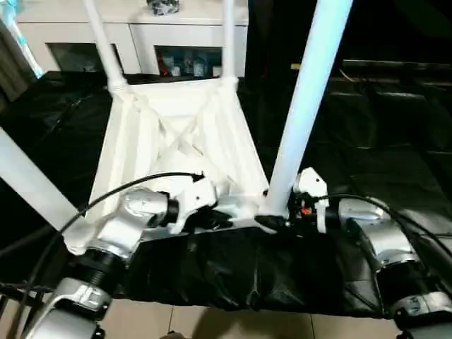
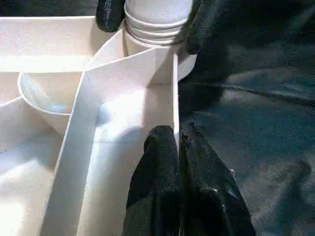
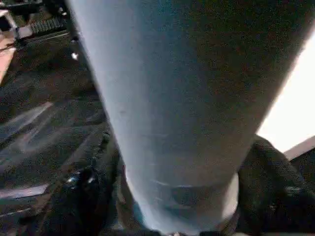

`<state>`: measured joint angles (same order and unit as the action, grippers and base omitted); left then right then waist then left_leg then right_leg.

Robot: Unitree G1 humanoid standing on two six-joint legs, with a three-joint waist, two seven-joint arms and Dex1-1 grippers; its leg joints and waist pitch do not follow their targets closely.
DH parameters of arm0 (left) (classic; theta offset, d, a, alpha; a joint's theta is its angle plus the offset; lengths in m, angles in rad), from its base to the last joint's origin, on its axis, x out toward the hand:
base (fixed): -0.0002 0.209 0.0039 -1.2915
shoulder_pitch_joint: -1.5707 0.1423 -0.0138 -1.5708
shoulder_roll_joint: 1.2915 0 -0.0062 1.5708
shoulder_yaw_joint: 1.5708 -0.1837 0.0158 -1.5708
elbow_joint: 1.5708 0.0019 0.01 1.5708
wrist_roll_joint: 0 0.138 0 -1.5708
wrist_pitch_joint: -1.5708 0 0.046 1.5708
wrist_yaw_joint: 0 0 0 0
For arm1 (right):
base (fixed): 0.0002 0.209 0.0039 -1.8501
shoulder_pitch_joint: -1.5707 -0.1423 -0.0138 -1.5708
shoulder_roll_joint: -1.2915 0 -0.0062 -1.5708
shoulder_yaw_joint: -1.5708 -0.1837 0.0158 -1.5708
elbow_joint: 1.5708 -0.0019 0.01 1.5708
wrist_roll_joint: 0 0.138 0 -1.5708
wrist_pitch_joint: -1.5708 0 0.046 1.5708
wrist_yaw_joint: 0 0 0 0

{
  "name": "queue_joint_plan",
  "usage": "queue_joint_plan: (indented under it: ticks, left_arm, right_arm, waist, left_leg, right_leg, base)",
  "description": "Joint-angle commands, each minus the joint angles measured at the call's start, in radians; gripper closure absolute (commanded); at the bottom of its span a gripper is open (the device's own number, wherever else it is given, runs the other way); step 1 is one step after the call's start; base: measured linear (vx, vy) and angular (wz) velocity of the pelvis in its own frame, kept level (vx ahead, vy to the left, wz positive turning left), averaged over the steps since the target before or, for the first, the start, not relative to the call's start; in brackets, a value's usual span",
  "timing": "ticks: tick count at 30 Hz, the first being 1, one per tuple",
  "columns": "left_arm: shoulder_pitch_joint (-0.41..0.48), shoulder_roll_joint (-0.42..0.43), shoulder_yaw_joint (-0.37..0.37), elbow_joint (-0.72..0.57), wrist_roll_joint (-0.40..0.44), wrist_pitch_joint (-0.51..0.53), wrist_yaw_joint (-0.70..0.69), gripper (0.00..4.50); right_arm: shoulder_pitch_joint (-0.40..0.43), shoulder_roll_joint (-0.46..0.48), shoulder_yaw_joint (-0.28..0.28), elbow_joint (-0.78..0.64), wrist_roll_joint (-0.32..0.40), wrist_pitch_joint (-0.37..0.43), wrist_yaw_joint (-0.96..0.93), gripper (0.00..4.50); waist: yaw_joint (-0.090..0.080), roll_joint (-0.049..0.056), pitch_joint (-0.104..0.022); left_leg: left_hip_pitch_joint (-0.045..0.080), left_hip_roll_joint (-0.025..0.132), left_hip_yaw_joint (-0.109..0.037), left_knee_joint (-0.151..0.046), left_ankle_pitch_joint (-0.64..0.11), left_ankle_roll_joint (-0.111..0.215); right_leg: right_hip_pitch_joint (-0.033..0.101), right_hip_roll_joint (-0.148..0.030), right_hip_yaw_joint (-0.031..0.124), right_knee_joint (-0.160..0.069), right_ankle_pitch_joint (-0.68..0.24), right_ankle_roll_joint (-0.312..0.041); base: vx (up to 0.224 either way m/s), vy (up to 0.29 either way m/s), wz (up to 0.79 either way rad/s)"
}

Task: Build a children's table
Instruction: Rotate leg to tighten

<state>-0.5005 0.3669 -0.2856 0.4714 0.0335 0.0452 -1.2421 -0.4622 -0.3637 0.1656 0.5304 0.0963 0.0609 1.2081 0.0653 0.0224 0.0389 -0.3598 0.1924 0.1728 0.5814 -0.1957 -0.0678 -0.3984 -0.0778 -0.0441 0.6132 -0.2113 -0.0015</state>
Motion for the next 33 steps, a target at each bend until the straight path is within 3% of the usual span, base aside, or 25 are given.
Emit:
queue_joint_plan:
  ticks: [1,8,11,13,16,18,19,23,27,28,33]
  left_arm:
    - [-0.016,-0.006,-0.027,0.013,0.001,-0.014,-0.02,4.5]
    - [-0.027,-0.018,-0.014,0.028,-0.018,-0.008,-0.002,4.5]
    - [-0.035,-0.041,-0.014,0.04,0.026,-0.007,0.096,4.5]
    - [-0.038,-0.075,-0.004,0.042,0.043,0.027,0.174,4.5]
    - [-0.035,-0.127,-0.01,0.017,0.066,0.078,0.261,4.5]
    - [-0.038,-0.164,-0.022,0.01,0.088,0.103,0.325,4.5]
    - [-0.043,-0.197,-0.026,0.016,0.098,0.116,0.37,4.5]
    - [-0.051,-0.276,-0.033,0.035,0.123,0.136,0.472,4.5]
    - [-0.043,-0.299,-0.045,0.04,0.14,0.113,0.498,4.5]
    - [-0.041,-0.298,-0.046,0.037,0.142,0.111,0.497,4.5]
    - [-0.025,-0.268,-0.045,0.016,0.123,0.093,0.441,4.5]
  right_arm:
    - [0.005,0.014,0.044,0.011,0.009,0.004,0.044,1.51]
    - [0.031,0.043,0.02,-0.022,0.046,0.057,0.015,1.78]
    - [0.062,0.086,-0.011,-0.043,0.041,0.078,-0.106,1.8]
    - [0.085,0.128,-0.029,-0.049,0.022,0.066,-0.21,1.83]
    - [0.101,0.199,-0.055,-0.034,-0.026,0.068,-0.417,1.85]
    - [0.104,0.242,-0.058,-0.02,-0.062,0.07,-0.535,1.86]
    - [0.094,0.274,-0.062,-0.001,-0.08,0.074,-0.61,1.86]
    - [0.059,0.355,-0.06,0.042,-0.122,0.071,-0.768,1.86]
    - [0.031,0.403,-0.041,0.051,-0.142,0.045,-0.813,1.86]
    - [0.029,0.405,-0.042,0.051,-0.138,0.043,-0.813,1.31]
    - [0.046,0.383,-0.079,0.009,-0.073,0.065,-0.746,0.87]
  waist:
    - [0.003,-0.012,-0.056]
    - [0.005,-0.012,-0.057]
    - [0.004,-0.012,-0.055]
    - [0.0,-0.009,-0.05]
    - [-0.013,-0.007,-0.037]
    - [-0.019,-0.008,-0.035]
    - [-0.023,-0.008,-0.036]
    - [-0.032,-0.006,-0.039]
    - [-0.032,-0.006,-0.044]
    - [-0.031,-0.007,-0.045]
    - [-0.029,-0.007,-0.045]
  left_leg:
    - [0.002,0.035,0.001,-0.053,-0.1,0.11]
    - [0.002,0.035,0.0,-0.053,-0.107,0.095]
    - [0.001,0.036,0.0,-0.055,-0.107,0.09]
    - [0.004,0.035,-0.002,-0.061,-0.149,0.065]
    - [0.013,0.034,-0.006,-0.078,-0.272,0.001]
    - [0.016,0.034,-0.013,-0.082,-0.317,-0.018]
    - [0.021,0.033,-0.012,-0.083,-0.334,-0.022]
    - [0.013,0.031,-0.013,-0.083,-0.308,-0.021]
    - [0.007,0.026,-0.009,-0.076,-0.249,0.007]
    - [0.006,0.026,-0.007,-0.075,-0.24,0.016]
    - [0.004,0.028,-0.007,-0.076,-0.219,0.03]
  right_leg:
    - [0.055,-0.055,0.034,-0.056,0.017,-0.297]
    - [0.056,-0.055,0.034,-0.054,0.012,-0.293]
    - [0.054,-0.056,0.036,-0.057,0.007,-0.283]
    - [0.052,-0.058,0.036,-0.067,-0.08,-0.265]
    - [0.042,-0.059,0.038,-0.091,-0.31,-0.208]
    - [0.041,-0.06,0.037,-0.099,-0.398,-0.174]
    - [0.034,-0.06,0.04,-0.104,-0.415,-0.164]
    - [0.037,-0.057,0.042,-0.1,-0.356,-0.167]
    - [0.044,-0.056,0.044,-0.095,-0.258,-0.18]
    - [0.045,-0.057,0.044,-0.095,-0.245,-0.181]
    - [0.049,-0.056,0.042,-0.091,-0.21,-0.193]
  base:
    - [0.0,0.0,0.0]
    - [0.0,0.0,0.0]
    - [0.0,0.0,0.0]
    - [0.0,0.0,0.0]
    - [0.0,0.0,0.0]
    - [0.0,0.0,0.0]
    - [0.0,0.0,0.0]
    - [0.0,0.0,0.0]
    - [0.0,0.0,0.0]
    - [0.0,0.0,0.0]
    - [0.0,0.0,0.0]
